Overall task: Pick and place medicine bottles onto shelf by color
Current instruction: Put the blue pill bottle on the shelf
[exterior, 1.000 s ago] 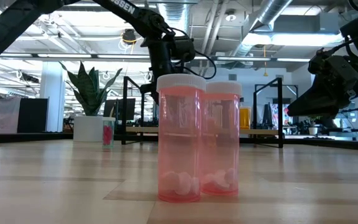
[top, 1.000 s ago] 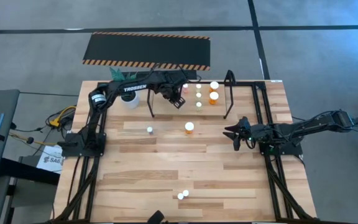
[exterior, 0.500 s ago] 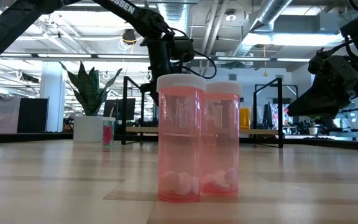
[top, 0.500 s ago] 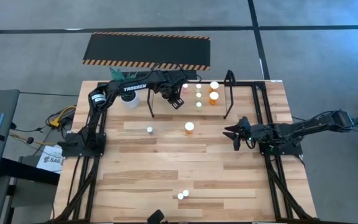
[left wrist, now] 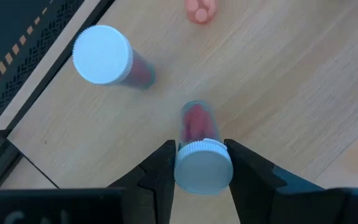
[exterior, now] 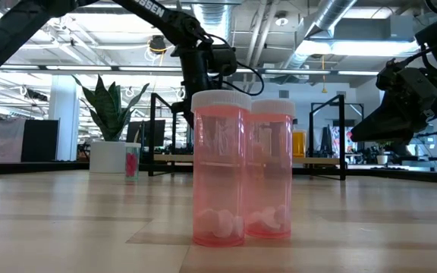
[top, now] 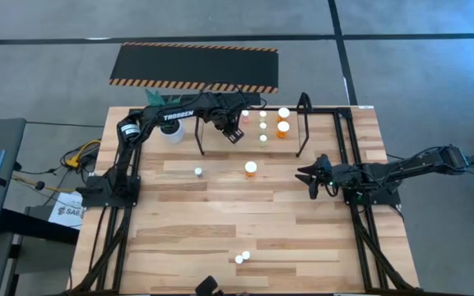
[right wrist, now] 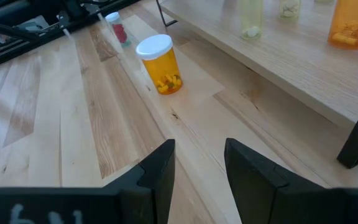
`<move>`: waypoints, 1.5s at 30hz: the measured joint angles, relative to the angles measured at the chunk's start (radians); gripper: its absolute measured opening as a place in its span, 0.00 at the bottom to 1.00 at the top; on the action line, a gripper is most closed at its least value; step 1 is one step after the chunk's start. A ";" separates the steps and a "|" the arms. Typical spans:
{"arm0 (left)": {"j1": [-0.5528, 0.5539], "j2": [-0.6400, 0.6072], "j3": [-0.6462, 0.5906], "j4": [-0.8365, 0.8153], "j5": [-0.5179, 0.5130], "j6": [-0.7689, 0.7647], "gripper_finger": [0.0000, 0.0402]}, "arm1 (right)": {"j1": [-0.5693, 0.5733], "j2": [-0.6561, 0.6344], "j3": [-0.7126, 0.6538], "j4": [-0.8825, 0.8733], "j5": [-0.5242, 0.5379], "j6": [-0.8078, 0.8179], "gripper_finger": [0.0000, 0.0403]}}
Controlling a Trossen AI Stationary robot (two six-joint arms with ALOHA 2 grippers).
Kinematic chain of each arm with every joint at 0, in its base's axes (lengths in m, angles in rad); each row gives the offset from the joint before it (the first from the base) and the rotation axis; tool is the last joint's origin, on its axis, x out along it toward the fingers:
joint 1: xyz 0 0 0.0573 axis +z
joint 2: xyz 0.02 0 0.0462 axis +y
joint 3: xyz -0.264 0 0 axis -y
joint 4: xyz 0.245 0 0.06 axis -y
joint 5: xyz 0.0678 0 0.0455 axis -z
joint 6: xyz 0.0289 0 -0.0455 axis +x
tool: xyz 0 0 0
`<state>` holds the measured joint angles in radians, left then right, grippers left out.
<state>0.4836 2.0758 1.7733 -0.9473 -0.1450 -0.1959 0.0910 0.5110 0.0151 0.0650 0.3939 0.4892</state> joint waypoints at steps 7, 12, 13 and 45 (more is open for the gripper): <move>0.001 0.000 0.000 0.016 -0.014 -0.009 0.31 | 0.000 0.000 0.000 0.000 0.000 0.000 0.40; 0.001 0.000 0.000 0.032 -0.018 -0.014 0.31 | 0.000 0.000 0.000 0.000 0.000 0.000 0.40; 0.001 0.000 0.000 0.035 -0.018 -0.014 0.31 | 0.000 0.000 0.000 0.000 0.000 0.000 0.40; 0.014 0.007 0.001 0.080 -0.054 -0.041 0.31 | 0.000 0.000 0.000 0.000 0.000 0.000 0.40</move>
<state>0.4976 2.0830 1.7744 -0.8671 -0.1986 -0.2365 0.0914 0.5110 0.0151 0.0650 0.3939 0.4889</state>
